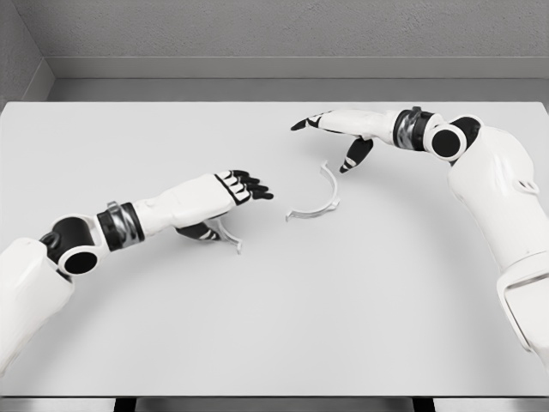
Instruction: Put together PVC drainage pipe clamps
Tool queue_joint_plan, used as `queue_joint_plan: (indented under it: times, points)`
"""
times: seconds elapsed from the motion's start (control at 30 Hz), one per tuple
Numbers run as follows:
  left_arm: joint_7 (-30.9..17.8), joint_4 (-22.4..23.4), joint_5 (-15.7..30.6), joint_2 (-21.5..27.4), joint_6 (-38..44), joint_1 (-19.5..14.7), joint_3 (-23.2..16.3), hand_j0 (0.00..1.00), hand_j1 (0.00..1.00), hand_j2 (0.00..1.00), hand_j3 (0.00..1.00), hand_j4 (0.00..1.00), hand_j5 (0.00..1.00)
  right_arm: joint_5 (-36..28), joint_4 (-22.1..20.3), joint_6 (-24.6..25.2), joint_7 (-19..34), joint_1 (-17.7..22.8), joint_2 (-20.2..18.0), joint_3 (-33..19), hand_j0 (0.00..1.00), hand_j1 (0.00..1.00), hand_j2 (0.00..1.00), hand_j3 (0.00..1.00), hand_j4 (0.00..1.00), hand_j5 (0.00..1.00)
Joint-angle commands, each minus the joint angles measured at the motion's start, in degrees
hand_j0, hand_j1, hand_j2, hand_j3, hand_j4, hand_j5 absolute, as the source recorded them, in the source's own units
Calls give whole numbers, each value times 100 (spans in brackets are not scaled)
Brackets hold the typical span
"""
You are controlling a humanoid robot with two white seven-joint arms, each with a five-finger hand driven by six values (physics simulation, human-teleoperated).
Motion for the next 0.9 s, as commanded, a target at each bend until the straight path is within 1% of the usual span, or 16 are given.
queue_joint_plan:
  times: [0.0, 0.1, 0.13, 0.17, 0.2, 0.27, 0.33, 0.63, 0.87]
  points:
    - [25, 11, 100, 433, 7, -9, 96, 100, 100, 100, 100, 100, 100, 67, -2, 16, -49, 0, 14, -16, 98, 98, 98, 98, 98, 98]
    - [34, 81, 100, 758, 7, -35, 237, 100, 100, 100, 100, 100, 100, 207, -2, 16, -145, 9, 23, 1, 97, 97, 97, 97, 97, 97]
    - [42, 134, 135, 846, 7, -123, 237, 100, 100, 100, 100, 100, 100, 207, -2, 16, -145, 9, 23, 1, 97, 97, 97, 97, 97, 97]
    - [42, 195, 363, 925, 7, -185, 272, 100, 100, 100, 100, 100, 100, 216, -2, 16, -145, 9, 23, 10, 97, 97, 97, 97, 97, 97]
    - [42, 300, 425, 961, 7, -202, 316, 100, 100, 100, 100, 100, 100, 286, -2, 16, -145, 9, 23, 1, 97, 97, 97, 97, 97, 97]
    - [42, 494, 425, 943, 7, -290, 289, 100, 100, 100, 100, 100, 100, 436, -2, 16, -312, 18, 40, 10, 97, 97, 97, 97, 97, 97]
    - [42, 538, 434, 925, 7, -369, 289, 100, 100, 100, 100, 100, 100, 480, -2, 16, -321, 9, 84, 10, 97, 97, 97, 97, 97, 97]
    - [42, 652, 434, 908, 7, -378, 316, 100, 100, 100, 100, 100, 100, 638, 95, 16, -339, 17, 110, 19, 96, 96, 96, 96, 96, 96]
    - [42, 740, 443, 961, 7, -378, 430, 100, 100, 100, 100, 100, 100, 691, -2, 16, -339, 18, 198, 107, 95, 95, 95, 95, 95, 95]
